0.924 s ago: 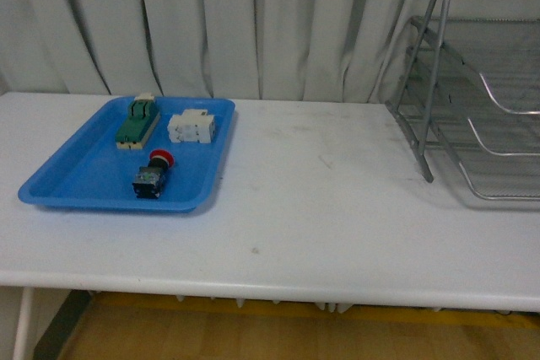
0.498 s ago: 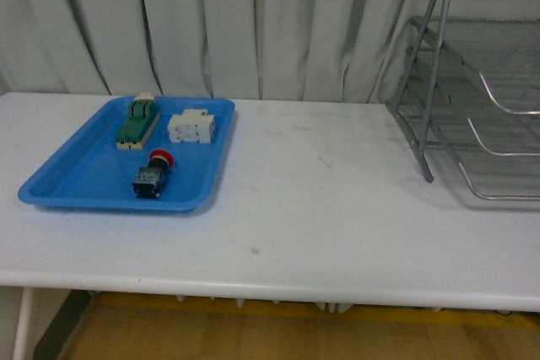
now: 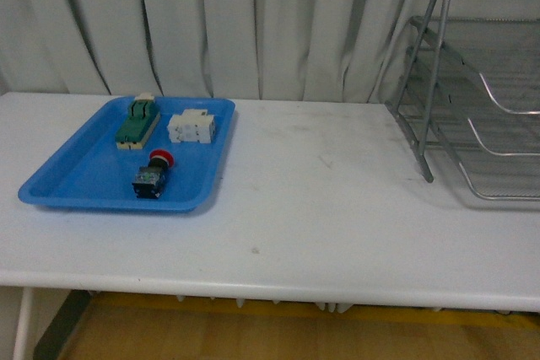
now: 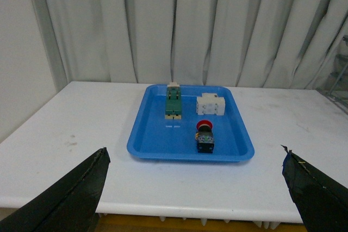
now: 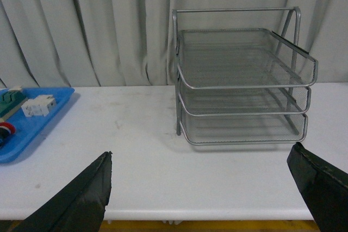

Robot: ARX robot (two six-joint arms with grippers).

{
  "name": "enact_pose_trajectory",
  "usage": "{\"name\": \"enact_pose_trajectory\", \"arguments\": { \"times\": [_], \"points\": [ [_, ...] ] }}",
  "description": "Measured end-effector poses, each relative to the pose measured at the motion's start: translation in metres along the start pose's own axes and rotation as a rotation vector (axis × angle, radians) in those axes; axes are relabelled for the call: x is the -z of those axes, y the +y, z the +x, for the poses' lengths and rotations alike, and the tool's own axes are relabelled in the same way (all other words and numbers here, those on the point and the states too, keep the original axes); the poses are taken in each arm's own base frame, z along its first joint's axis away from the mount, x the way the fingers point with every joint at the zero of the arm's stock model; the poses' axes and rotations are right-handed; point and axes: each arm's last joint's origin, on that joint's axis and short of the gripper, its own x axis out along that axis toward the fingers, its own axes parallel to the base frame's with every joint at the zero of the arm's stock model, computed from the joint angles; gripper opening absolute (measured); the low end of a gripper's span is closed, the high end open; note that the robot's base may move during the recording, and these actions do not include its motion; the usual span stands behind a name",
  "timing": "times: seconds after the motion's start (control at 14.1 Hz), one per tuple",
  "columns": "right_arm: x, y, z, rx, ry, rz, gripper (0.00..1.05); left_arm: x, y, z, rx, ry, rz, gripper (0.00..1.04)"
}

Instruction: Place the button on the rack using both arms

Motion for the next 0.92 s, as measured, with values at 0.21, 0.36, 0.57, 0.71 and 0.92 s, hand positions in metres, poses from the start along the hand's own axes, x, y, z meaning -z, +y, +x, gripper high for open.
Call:
{"name": "enact_pose_trajectory", "arguments": {
  "times": [0.21,0.36,0.57,0.71,0.92],
  "points": [
    [0.0,0.0,0.0,0.0,0.0,0.0,0.98,0.0,0.0,0.0,0.0,0.0,0.0,0.98],
    [0.003,-0.004,0.003,-0.149,0.142,-0.011,0.98,0.0,0.0,0.0,0.001,-0.001,0.0,0.98],
    [-0.03,-0.012,0.036,-0.337,0.038,-0.039,0.98,0.0,0.0,0.0,0.0,0.0,0.0,0.98],
    [-0.059,-0.033,0.085,-0.202,-0.05,-0.052,0.98,0.0,0.0,0.0,0.0,0.0,0.0,0.98],
    [-0.074,-0.089,0.181,-0.004,-0.038,0.133,0.98,0.0,0.0,0.0,0.0,0.0,0.0,0.98]
  ]
}}
